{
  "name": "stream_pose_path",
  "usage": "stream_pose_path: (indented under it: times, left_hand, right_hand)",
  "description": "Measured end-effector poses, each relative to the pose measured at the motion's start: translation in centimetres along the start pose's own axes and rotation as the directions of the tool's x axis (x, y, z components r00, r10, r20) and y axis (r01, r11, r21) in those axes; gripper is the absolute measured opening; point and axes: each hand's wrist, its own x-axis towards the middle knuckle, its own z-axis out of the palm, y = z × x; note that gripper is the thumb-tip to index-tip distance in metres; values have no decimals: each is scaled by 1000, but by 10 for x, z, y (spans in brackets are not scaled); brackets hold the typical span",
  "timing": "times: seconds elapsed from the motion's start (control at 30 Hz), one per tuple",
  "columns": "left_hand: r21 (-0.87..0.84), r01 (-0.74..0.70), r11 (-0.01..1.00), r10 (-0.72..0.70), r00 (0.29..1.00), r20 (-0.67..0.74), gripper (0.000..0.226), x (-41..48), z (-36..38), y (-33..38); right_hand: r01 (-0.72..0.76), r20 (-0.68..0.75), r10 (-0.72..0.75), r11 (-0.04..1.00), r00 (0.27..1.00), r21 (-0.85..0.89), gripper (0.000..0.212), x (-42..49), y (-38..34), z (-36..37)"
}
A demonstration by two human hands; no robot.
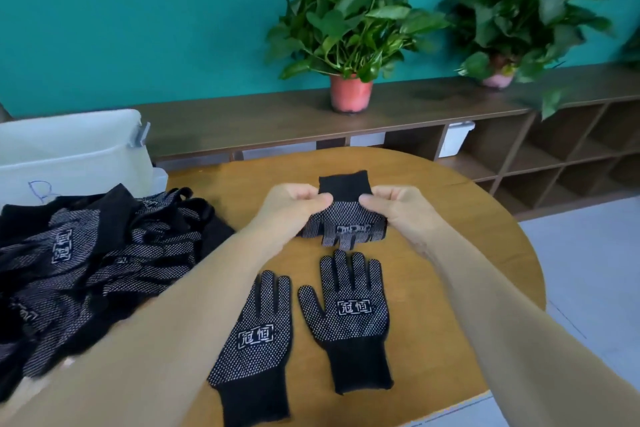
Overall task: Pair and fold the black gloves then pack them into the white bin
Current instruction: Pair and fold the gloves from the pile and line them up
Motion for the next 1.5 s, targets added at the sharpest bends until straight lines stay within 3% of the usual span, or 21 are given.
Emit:
stream_pose_path:
  times: [0.1, 0.23, 0.33, 0.43, 0.53, 0.63, 0.73, 0.8, 0.93, 1.03, 1.13, 1.23, 1.3, 1.5]
  left_hand:
    - [68, 5, 998, -6, 1000, 14, 36, -4, 14, -27]
    - [117, -51, 992, 50, 999, 19, 27, -9, 20, -39]
    - [191, -179, 965, 179, 984, 22, 13, -21, 17, -35]
    - [302, -281, 911, 256, 959, 120, 21, -49, 19, -59]
    - [470, -362, 805, 344, 930, 127, 17, -82, 33, -115]
    - [590, -454, 668, 479, 869, 125, 23, -100, 43, -147]
    - [656, -500, 565, 558, 818, 143, 27, -102, 44, -146]
    - [675, -511, 532, 578, 802, 151, 28, -101, 46, -145]
    - [677, -505, 536, 593, 796, 125, 27, -103, 46, -147]
    - [675, -547, 495, 650, 749, 130, 21, -103, 44, -149]
    - [691, -594, 412, 704, 689, 172, 20, -99, 40, -144]
    - [714, -616, 333, 721, 654, 228, 23, -95, 34, -137]
    - [720, -631, 288, 716, 642, 276, 23, -97, 32, -140]
    - [736, -616, 280, 708, 650, 275, 23, -100, 32, -149]
  right_hand:
    - [-66, 50, 68, 997, 996, -39, 30, -6, 30, 3]
    - [-73, 17, 73, 997, 997, -29, 47, -12, 41, -1]
    - [28, 38, -25, 995, 999, -97, 33, -26, 42, -6]
    - [140, 80, -127, 973, 989, -181, 38, -49, 72, -3]
    - [249, 109, -225, 836, 968, -489, 37, -78, 116, 9]
    - [418, 101, -492, 593, 865, -688, 13, -98, 137, 21]
    - [461, 122, -597, 458, 793, -760, 30, -102, 141, 26]
    - [473, 169, -589, 411, 790, -779, 44, -103, 140, 25]
    - [507, 246, -599, 316, 762, -802, 50, -107, 138, 24]
    - [519, 266, -587, 317, 765, -794, 56, -113, 141, 25]
    - [523, 264, -603, 305, 753, -796, 52, -111, 141, 24]
    - [552, 283, -678, 216, 678, -805, 31, -107, 142, 27]
    - [551, 297, -695, 169, 654, -817, 38, -108, 143, 29]
    - [524, 313, -736, 67, 601, -849, 39, -108, 150, 33]
